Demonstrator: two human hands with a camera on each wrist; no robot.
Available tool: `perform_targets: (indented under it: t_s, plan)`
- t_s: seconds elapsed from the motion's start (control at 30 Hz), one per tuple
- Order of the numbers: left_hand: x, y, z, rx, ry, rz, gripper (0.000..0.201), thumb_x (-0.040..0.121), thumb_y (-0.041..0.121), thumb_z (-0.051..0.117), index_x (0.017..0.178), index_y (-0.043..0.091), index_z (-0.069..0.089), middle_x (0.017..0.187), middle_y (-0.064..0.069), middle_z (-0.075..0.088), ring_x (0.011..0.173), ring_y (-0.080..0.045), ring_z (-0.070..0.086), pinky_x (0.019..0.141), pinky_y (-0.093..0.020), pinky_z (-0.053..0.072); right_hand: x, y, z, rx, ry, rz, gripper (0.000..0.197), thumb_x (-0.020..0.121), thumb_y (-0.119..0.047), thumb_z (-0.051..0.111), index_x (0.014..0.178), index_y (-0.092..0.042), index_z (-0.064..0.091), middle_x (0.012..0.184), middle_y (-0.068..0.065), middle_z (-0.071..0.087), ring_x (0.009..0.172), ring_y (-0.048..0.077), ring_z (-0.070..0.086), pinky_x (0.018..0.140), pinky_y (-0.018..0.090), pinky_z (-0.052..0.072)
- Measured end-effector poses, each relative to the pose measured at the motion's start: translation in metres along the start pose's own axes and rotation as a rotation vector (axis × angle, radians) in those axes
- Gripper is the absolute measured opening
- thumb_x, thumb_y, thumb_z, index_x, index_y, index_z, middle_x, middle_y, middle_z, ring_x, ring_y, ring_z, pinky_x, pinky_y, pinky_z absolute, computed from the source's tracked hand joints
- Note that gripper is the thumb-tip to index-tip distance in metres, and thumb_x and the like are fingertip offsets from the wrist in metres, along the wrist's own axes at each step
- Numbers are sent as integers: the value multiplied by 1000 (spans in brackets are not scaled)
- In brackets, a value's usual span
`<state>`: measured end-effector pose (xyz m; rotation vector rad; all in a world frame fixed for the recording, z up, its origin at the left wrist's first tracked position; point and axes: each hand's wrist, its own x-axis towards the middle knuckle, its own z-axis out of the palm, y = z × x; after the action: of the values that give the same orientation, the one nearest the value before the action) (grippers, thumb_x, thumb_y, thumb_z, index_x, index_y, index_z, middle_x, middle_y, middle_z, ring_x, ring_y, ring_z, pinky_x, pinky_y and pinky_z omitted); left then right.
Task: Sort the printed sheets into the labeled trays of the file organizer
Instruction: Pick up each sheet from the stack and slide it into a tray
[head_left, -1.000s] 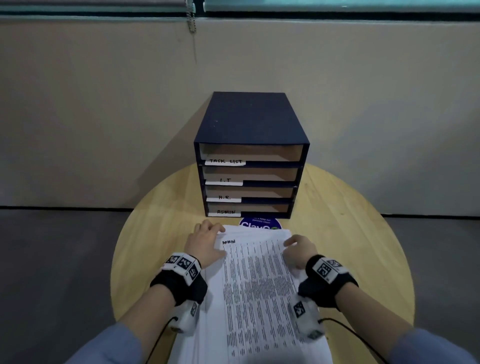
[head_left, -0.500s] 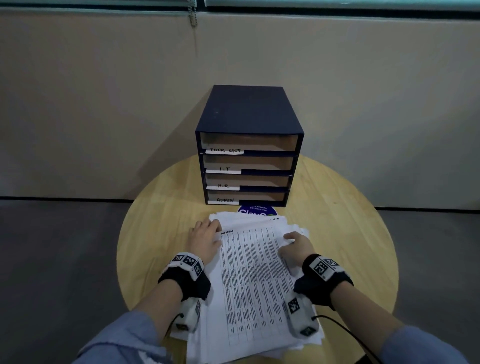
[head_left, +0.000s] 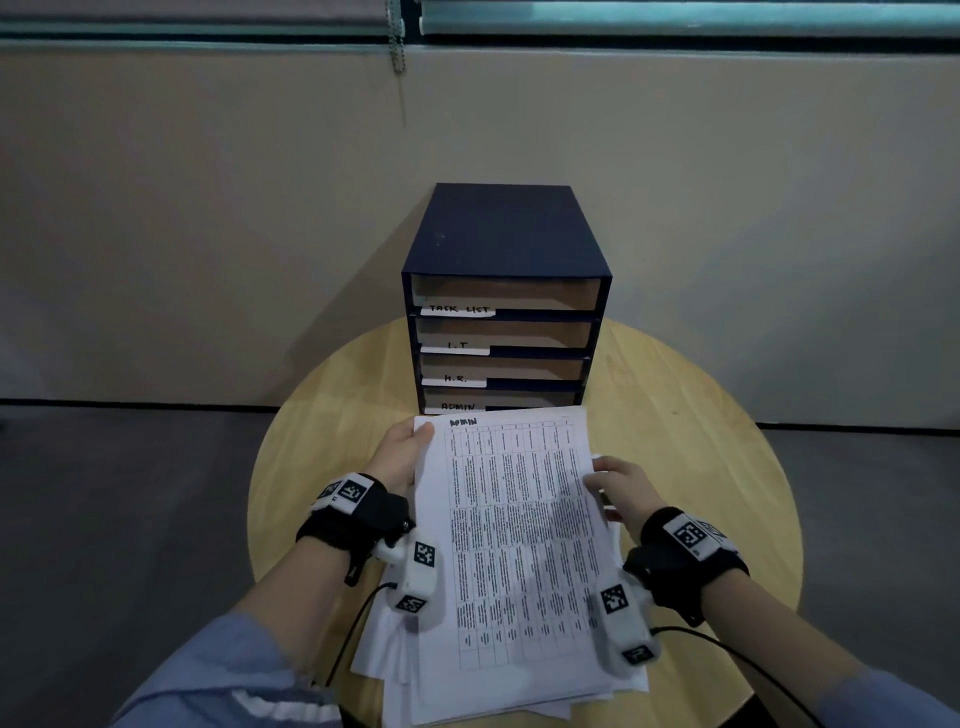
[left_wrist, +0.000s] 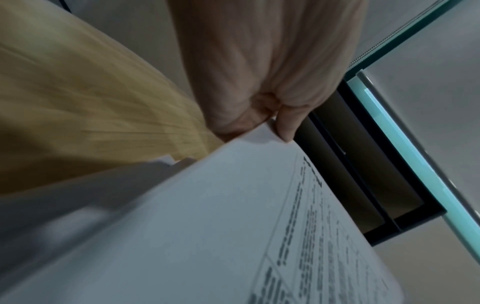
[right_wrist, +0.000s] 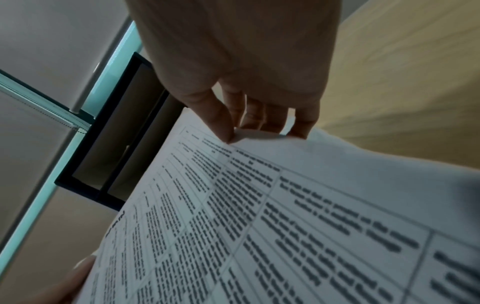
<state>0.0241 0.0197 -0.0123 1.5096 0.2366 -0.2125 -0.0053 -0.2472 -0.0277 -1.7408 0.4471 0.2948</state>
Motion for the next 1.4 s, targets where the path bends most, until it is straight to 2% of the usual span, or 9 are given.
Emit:
perform_targets:
  t_s: [0.23, 0.33, 0.43, 0.53, 0.87, 1.0, 1.2, 1.3, 1.4]
  plan:
    - [4, 3, 0, 21, 21, -18, 21, 101, 11, 39, 109, 5, 57, 114, -18, 63, 101, -29, 61, 95, -41, 47, -9, 2, -5, 76, -63, 23, 19, 87, -2, 53, 73, -12, 46, 67, 6, 45, 57, 19, 42, 57, 28, 35]
    - [2, 6, 0, 68, 71, -112, 28, 101, 15, 40, 121, -1, 50, 126, -15, 58, 113, -30, 57, 102, -41, 43, -23, 9, -1, -7, -250, 157, 21, 89, -1, 51, 106, -12, 44, 61, 3, 61, 49, 14, 53, 52, 26, 40]
    - [11, 5, -2, 136, 160, -161, 47, 100, 20, 44, 140, -3, 36, 138, -14, 48, 129, -33, 46, 108, -38, 35, -20, 15, 3, 9, -243, 205, 46, 90, 7, 47, 136, 5, 40, 112, 26, 66, 87, 37, 69, 68, 35, 46]
    - [6, 8, -3, 143, 36, -257, 46, 97, 27, 50, 131, -3, 47, 132, -17, 56, 118, -35, 56, 100, -42, 44, 0, 5, 2, -32, -157, 189, 27, 92, 7, 49, 119, 11, 45, 119, 29, 59, 110, 44, 60, 92, 46, 46]
    - [-10, -6, -19, 86, -373, -428, 29, 93, 5, 52, 122, 12, 55, 118, -15, 68, 94, -26, 70, 61, -31, 59, 100, -20, 9, -254, -134, 154, 45, 92, -9, 52, 134, 4, 50, 138, 21, 53, 128, 33, 51, 107, 40, 44]
    - [9, -8, -16, 110, -285, -359, 34, 95, -2, 47, 124, 14, 52, 107, -12, 71, 86, -26, 72, 60, -29, 60, 92, -39, 9, -204, -95, 142, 30, 88, -9, 62, 116, 1, 59, 127, 18, 59, 119, 36, 56, 98, 36, 47]
    - [54, 1, 5, 9, -81, -265, 34, 98, 5, 45, 128, 19, 42, 110, -16, 65, 64, -26, 69, 50, -29, 59, 88, -38, -2, -56, -307, 210, 17, 91, -8, 60, 108, -6, 60, 75, 18, 65, 37, 13, 42, 36, 19, 30]
    - [84, 8, 13, -50, 21, -242, 27, 96, 6, 51, 122, 6, 44, 100, -14, 57, 56, -15, 54, 41, -18, 48, 111, -39, 6, 198, -241, 299, 10, 93, -6, 56, 97, 3, 56, 67, 14, 66, 46, 14, 53, 39, 22, 40]
    - [105, 13, 16, -372, 4, -258, 23, 96, 0, 49, 118, 1, 45, 121, -28, 55, 88, -26, 66, 68, -30, 57, 123, -53, 26, 631, -171, 302, 10, 93, 6, 48, 93, 11, 57, 96, 23, 66, 82, 24, 63, 65, 29, 61]
